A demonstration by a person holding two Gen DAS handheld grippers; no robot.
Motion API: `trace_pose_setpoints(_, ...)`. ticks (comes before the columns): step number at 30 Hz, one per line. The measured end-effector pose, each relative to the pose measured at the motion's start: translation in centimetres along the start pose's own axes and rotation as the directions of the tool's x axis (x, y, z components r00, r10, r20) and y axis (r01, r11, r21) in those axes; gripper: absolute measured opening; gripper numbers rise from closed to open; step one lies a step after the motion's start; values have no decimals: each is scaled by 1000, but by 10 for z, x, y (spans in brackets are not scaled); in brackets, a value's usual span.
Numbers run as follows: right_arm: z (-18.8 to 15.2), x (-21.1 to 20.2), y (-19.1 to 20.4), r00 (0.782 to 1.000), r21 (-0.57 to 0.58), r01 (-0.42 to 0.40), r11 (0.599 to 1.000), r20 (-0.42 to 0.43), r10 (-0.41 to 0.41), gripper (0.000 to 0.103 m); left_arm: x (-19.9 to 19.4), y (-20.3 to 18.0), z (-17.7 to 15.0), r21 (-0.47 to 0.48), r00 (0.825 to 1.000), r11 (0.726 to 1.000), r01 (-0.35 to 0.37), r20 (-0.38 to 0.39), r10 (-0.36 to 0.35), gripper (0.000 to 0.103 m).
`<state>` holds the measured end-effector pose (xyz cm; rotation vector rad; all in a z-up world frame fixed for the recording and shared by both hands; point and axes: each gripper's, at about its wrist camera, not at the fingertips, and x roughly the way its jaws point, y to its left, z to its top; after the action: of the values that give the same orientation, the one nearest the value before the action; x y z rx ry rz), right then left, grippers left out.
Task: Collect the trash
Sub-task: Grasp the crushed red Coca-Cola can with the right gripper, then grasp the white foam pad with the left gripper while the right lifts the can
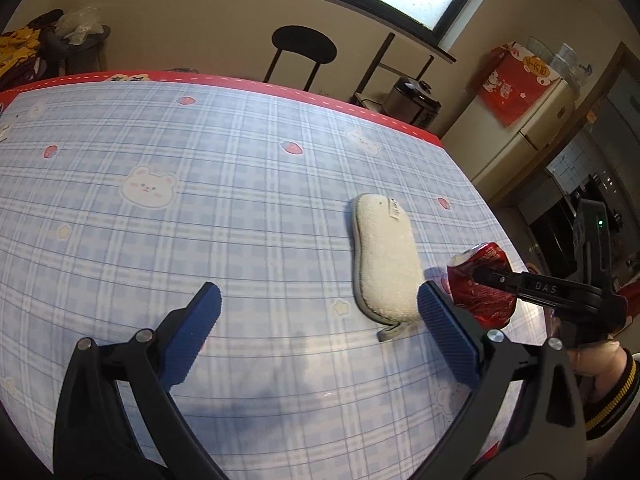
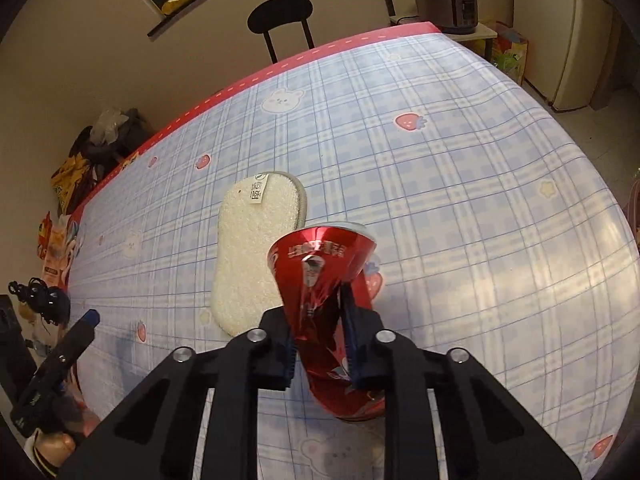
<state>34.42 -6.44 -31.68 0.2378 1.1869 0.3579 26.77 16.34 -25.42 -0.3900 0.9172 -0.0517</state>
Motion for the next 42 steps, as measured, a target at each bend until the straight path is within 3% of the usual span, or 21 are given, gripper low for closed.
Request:
trace_pose_setpoints(3,-5,-14,-18,1000,18,-26,1000,18,25,6,16,-19,-2,29,1000,999,13,-28,-12,97)
trace_pose_setpoints(11,-14,-31,-58,997,45,-50,998,64,47,6,68,-62,-2,109,996,994,2,-92,8,97)
trace_pose_setpoints(15,-25,-39,-75,996,61,-44,997,78,39,6,94,-67,6,86,994,995,-40,-94,49,97)
trace_pose_setpoints(18,-28,-46,-88,995,71,-45,996,90,39,6,111,-85,10,119,992,990,-75,-92,86,97)
trace_pose_setpoints(24,-28,-64,-111,991,77,-40,996,128,30,6,151,-114,13,158,972,970,-185,-115,204,97)
trace_pose_setpoints(30,-32,-77,-128,989,83,-38,996,145,26,6,179,-108,16,132,934,941,-312,-141,329,98)
trace_pose_setpoints(35,-36,-83,-138,989,101,-38,994,144,23,6,180,-111,15,147,933,938,-315,-135,335,96)
trace_pose_setpoints(36,-36,-84,-138,989,101,-39,994,144,24,6,178,-113,15,149,937,941,-304,-133,324,87)
trace_pose_setpoints(38,-37,-86,-139,989,98,-43,994,145,29,6,171,-119,11,183,931,930,-320,-123,344,86)
trace_pose_setpoints(42,-37,-92,-133,988,78,-56,995,148,44,6,146,-115,0,181,946,944,-275,-121,299,81)
